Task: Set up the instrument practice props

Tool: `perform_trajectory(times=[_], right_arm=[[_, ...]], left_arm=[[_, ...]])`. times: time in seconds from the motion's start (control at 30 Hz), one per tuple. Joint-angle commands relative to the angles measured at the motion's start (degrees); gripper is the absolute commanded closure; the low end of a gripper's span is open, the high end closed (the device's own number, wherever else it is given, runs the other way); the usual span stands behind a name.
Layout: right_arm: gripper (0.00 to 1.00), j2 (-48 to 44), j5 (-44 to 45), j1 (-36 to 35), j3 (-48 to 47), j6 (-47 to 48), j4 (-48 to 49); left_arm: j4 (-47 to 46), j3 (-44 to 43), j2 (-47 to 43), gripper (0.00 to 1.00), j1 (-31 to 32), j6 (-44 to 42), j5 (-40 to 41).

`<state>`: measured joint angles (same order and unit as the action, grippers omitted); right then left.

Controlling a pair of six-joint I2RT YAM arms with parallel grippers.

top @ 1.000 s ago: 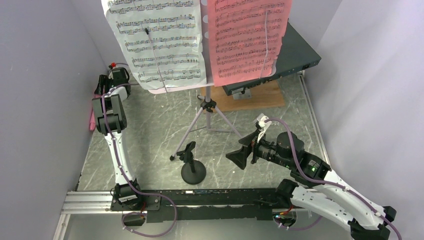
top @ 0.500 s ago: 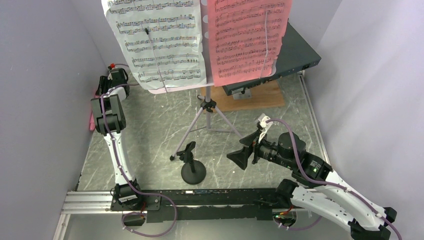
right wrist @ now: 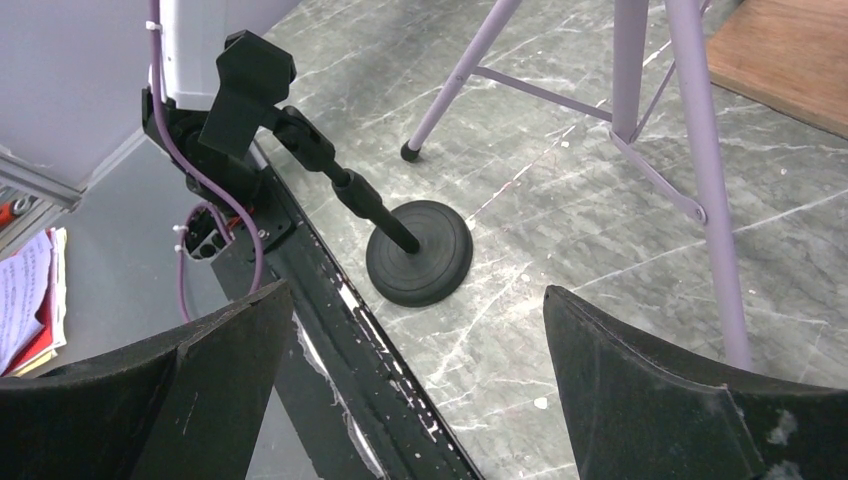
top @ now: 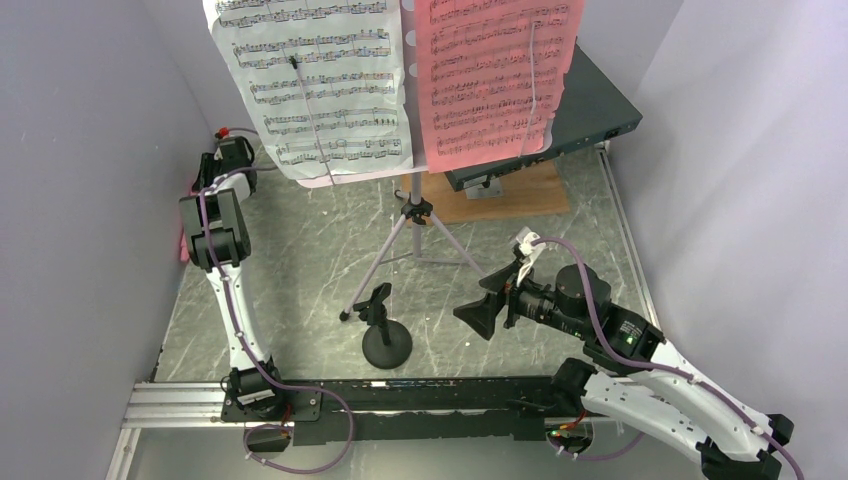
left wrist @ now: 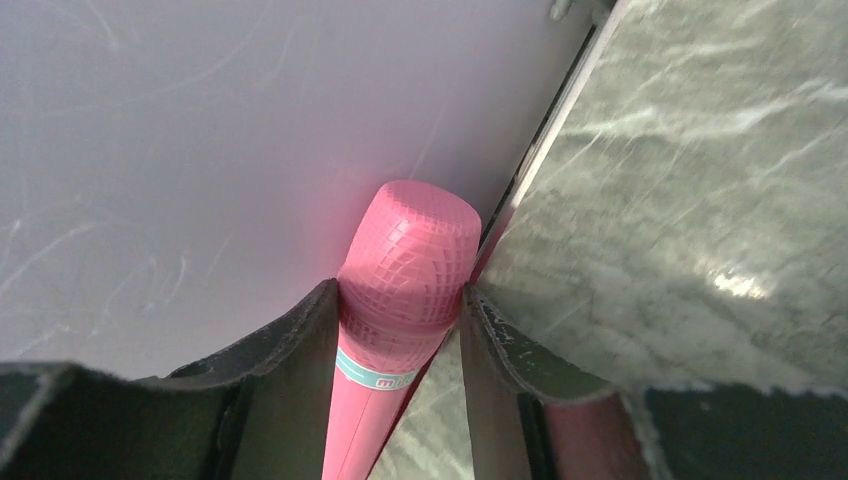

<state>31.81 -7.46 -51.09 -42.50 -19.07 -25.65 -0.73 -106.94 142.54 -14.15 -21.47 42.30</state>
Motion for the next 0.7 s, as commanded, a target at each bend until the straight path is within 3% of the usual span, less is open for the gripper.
perform_trajectory(times=[0.0,0.2,0.4,0.47,0.57,0.67], right_arm=[[0.01,1.0,0.4,0.0,-2.2,-0.5,2.2],[0.01,3.1,-1.2,0.1,-0.5,-0.7,5.0],[0.01,4.1,-2.8,0.1,0.2,-1.7,6.7],[0.01,3.8,-2.4,0.1,0.1,-1.8,6.6],[0.01,3.2,-2.1,0.1,-0.4,-1.8,5.7],[0.01,2.4,-2.2,0.1,-0.6,-2.0,5.6]], left_arm=[[10.8,6.0,-2.6,0.81,1.4,4.9,-1.4],[12.7,13.2,-12.9,0.85,8.5,10.5,0.0],[9.5,23.9,-21.2,0.86,16.1,9.0,3.3],[8.6,26.8,-23.8,0.78,15.8,10.6,-1.9],[15.4,23.4,-22.6,0.53,11.6,14.5,-5.4],[16.6,20.0,-17.0,0.37,9.6,13.2,-1.1]])
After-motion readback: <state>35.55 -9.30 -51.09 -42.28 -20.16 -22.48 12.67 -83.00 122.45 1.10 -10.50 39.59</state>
